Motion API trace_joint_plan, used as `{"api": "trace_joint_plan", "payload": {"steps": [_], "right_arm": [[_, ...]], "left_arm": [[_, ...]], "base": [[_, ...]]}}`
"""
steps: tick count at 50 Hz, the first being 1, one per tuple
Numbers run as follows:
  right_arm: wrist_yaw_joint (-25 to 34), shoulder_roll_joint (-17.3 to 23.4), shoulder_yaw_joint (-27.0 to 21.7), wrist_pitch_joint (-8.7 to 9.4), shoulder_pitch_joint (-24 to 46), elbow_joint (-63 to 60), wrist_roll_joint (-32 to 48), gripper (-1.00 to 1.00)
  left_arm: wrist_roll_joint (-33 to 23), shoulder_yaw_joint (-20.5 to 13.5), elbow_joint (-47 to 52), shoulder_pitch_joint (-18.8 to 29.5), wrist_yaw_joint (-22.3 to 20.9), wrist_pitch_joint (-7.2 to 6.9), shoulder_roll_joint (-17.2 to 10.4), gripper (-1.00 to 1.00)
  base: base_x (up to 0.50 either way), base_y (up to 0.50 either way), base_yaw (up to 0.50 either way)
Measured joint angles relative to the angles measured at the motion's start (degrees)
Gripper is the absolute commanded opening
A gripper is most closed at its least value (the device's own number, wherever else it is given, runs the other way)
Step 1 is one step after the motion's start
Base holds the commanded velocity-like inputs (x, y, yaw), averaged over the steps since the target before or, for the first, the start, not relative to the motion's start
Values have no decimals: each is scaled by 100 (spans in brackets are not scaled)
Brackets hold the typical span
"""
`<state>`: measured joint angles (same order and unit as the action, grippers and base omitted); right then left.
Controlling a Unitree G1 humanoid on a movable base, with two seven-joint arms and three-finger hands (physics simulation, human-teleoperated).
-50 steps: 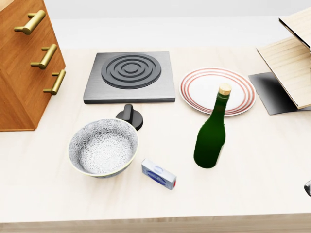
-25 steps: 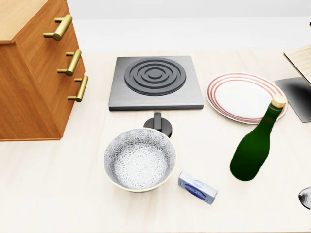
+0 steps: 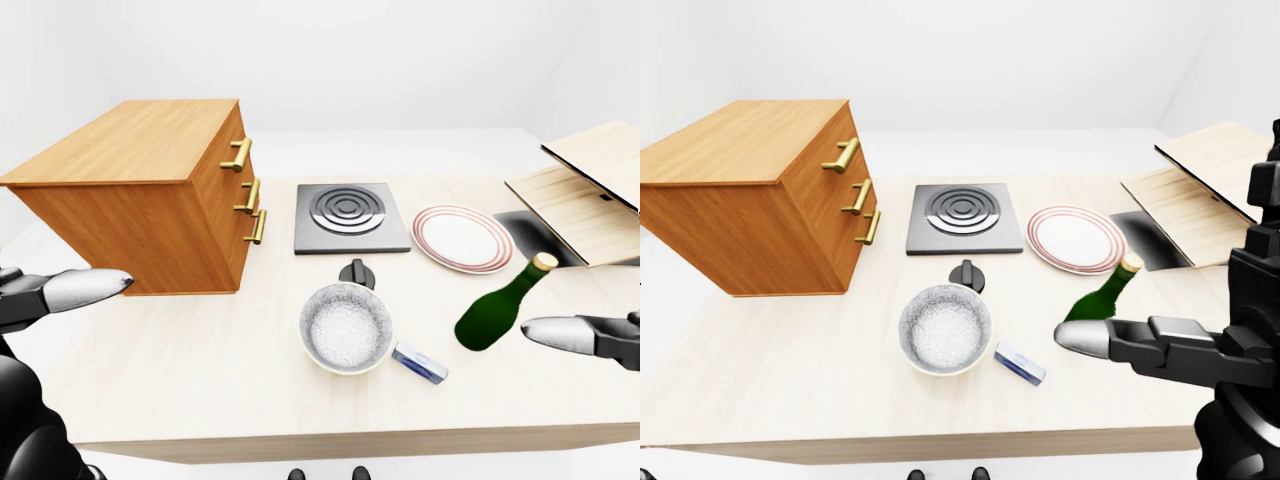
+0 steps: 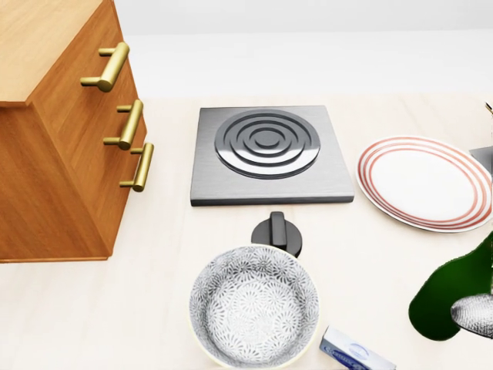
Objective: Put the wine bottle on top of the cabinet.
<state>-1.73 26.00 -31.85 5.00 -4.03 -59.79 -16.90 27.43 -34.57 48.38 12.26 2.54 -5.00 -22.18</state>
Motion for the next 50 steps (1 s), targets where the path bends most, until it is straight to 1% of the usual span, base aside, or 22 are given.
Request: {"api": "trace_joint_plan", "payload": {"steps": [5, 9, 25, 33, 38, 45, 50], "right_arm": [[286, -204, 22, 0, 107, -8, 404, 100], [422, -345, 12, 0, 193, -15, 566, 100], [290, -522, -145, 0, 181, -20, 271, 100], [232, -515, -232, 0, 52, -21, 9, 100], [501, -726, -428, 0, -26, -21, 22, 100], [1113, -1185, -856, 0, -37, 137, 332, 100], [1448, -1422, -1160, 0, -69, 332, 461, 100]], "left_arm": [[-21, 2, -7, -8, -17, 0, 10, 100], [-38, 3, -14, -14, -27, 0, 17, 100], [-123, 42, -25, -38, -82, 0, 65, 100], [-149, 52, -17, -52, -109, 0, 92, 100], [-153, 55, -5, -57, -116, 0, 102, 100], [-157, 61, 18, -58, -120, 0, 111, 100], [-161, 69, 32, -60, -126, 0, 118, 100]], "base": [[0, 50, 0], [0, 34, 0], [0, 0, 0], [0, 0, 0], [0, 0, 0], [0, 0, 0], [0, 0, 0]]}}
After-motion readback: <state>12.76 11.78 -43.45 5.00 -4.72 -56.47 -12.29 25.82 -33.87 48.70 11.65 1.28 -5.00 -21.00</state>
